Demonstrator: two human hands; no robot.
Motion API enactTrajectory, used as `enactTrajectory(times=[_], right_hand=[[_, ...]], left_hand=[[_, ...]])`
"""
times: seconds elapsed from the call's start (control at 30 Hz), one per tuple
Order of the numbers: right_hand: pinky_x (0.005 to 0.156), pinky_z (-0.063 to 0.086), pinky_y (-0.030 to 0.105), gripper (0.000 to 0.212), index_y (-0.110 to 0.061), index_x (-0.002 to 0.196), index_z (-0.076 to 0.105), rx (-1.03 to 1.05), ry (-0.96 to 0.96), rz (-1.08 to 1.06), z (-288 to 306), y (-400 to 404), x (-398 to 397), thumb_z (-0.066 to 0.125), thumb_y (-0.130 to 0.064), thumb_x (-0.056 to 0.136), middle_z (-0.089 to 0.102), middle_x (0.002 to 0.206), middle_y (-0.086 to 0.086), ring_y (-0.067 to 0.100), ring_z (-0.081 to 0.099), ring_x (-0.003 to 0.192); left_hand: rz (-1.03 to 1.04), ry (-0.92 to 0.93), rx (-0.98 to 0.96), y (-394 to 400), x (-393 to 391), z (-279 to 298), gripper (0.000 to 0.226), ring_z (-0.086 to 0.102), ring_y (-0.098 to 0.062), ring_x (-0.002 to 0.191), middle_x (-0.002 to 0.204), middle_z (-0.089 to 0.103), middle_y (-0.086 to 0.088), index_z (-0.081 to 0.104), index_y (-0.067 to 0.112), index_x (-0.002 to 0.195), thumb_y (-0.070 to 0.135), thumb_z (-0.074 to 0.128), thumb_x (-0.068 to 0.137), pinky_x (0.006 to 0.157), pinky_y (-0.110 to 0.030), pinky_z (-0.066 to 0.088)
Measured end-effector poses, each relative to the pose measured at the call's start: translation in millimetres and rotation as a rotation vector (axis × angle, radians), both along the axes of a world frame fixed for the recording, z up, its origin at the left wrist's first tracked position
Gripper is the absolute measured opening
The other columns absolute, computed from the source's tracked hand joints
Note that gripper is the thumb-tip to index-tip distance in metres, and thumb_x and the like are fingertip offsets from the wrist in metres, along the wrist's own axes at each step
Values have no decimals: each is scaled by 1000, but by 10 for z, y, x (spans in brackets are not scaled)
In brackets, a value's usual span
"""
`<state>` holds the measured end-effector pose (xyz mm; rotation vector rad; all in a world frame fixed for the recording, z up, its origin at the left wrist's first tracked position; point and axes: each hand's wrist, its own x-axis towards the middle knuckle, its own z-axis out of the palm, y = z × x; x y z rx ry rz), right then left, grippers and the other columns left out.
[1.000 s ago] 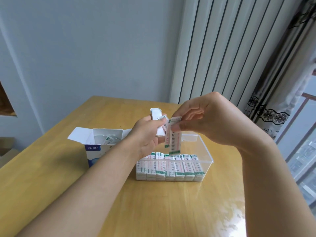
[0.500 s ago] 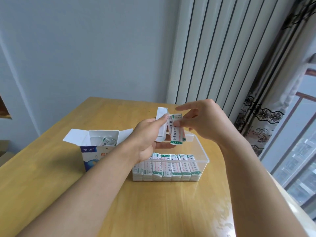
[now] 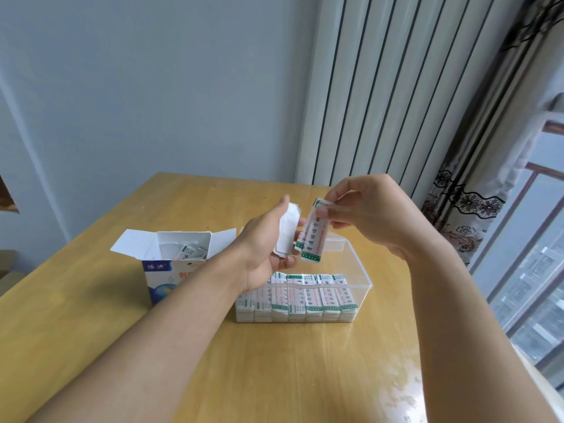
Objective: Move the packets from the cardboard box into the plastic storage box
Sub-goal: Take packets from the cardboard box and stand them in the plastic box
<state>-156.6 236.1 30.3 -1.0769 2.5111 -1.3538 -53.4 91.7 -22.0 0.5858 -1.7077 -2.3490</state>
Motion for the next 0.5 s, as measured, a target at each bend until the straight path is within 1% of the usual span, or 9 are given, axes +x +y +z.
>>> enactTrajectory(times=[0.07, 0.13, 0.2, 0.27, 0.3, 0.37, 0.43, 0.47, 0.5], right_hand=[[81, 63, 47, 11, -17, 86, 71, -40, -22, 20, 18, 28, 3, 82, -18, 84, 78, 76, -2, 14, 76, 68], [82, 63, 48, 11, -13, 90, 72, -84, -50, 40, 26, 32, 8, 81, -16, 85, 79, 78, 1, 18, 77, 70], [82, 63, 46, 13, -7, 91, 71, -113, -90, 60, 29, 30, 16, 80, -13, 85, 79, 78, 4, 21, 78, 72], [82, 63, 45, 14, -5, 90, 70, -123, -105, 72, 29, 30, 16, 81, -12, 84, 79, 79, 6, 23, 78, 74], [81, 63, 44, 14, -4, 90, 71, -129, -105, 75, 30, 34, 13, 81, -11, 84, 79, 79, 6, 24, 78, 74], [78, 63, 40, 15, -3, 91, 71, -155, -125, 88, 41, 54, 11, 81, -11, 83, 79, 80, 9, 26, 78, 77], [74, 64, 35, 16, -2, 91, 71, -195, -175, 105, 68, 86, 11, 80, -11, 82, 78, 81, 11, 27, 78, 79], [72, 64, 33, 17, -2, 91, 71, -215, -191, 109, 81, 104, 12, 80, -11, 81, 78, 81, 11, 26, 78, 80], [71, 64, 31, 17, -2, 91, 71, -234, -202, 112, 93, 117, 13, 80, -11, 80, 78, 82, 11, 25, 77, 79]], left_hand=[[30, 8, 91, -27, -20, -14, 55, 46, -15, 58, 80, 56, -8, 69, 4, 114, 51, 40, 106, 41, -21, 33], [56, 13, 120, -44, -37, -24, 45, 39, -11, 54, 72, 48, -3, 67, 4, 112, 42, 43, 107, 41, -20, 28], [55, 15, 132, -33, -35, -20, 34, 37, -10, 52, 70, 45, -1, 62, 5, 107, 35, 49, 106, 41, -19, 26], [49, 17, 144, -10, -21, -8, 23, 42, -11, 51, 71, 50, -3, 57, 8, 96, 30, 56, 103, 40, -19, 28], [56, 13, 135, 0, -9, 3, 22, 47, -12, 51, 74, 56, -5, 58, 8, 96, 29, 58, 102, 40, -19, 30], [63, -1, 60, 9, 4, 16, 26, 60, -15, 56, 85, 70, -11, 64, 5, 108, 30, 60, 101, 40, -21, 40], [58, -21, -27, 7, 6, 22, 34, 67, -17, 64, 97, 77, -14, 64, 5, 121, 32, 60, 101, 42, -22, 46], [65, -27, -63, 3, 2, 17, 34, 68, -16, 65, 97, 78, -12, 63, 6, 123, 31, 61, 101, 43, -23, 47], [73, -28, -94, 1, -1, 12, 33, 68, -15, 65, 92, 78, -8, 62, 8, 124, 30, 62, 100, 44, -23, 46]])
